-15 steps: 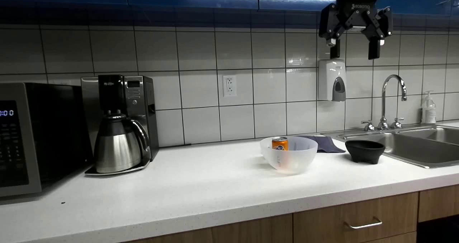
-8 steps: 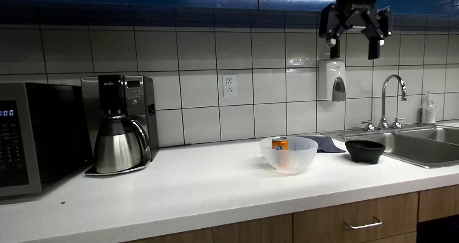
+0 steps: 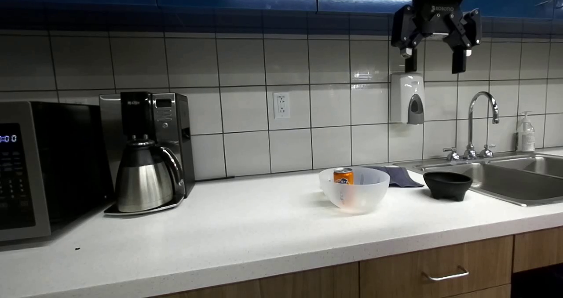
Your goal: Take the soda can out of the bowl
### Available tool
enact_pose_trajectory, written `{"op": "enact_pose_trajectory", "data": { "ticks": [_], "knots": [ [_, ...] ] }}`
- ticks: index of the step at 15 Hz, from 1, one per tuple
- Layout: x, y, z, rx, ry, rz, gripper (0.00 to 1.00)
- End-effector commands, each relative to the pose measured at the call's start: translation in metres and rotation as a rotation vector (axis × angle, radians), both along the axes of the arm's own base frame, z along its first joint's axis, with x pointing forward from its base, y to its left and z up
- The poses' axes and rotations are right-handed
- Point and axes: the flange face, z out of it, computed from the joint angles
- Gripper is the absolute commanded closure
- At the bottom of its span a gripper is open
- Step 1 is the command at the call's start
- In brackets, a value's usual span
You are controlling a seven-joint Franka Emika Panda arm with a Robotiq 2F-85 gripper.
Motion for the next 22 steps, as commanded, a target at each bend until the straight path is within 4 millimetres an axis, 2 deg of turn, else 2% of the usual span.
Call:
{"op": "enact_pose_trajectory", "data": {
  "ticks": [1,11,22],
  "knots": [
    [-0.001,0.004,-0.010,0.001,-0.010,0.023,0.00],
    [0.017,0.002,-0.055,0.009,-0.088,0.060,0.00],
    [0.070,-0.013,-0.131,0.037,-0.067,0.076,0.00]
  ]
}}
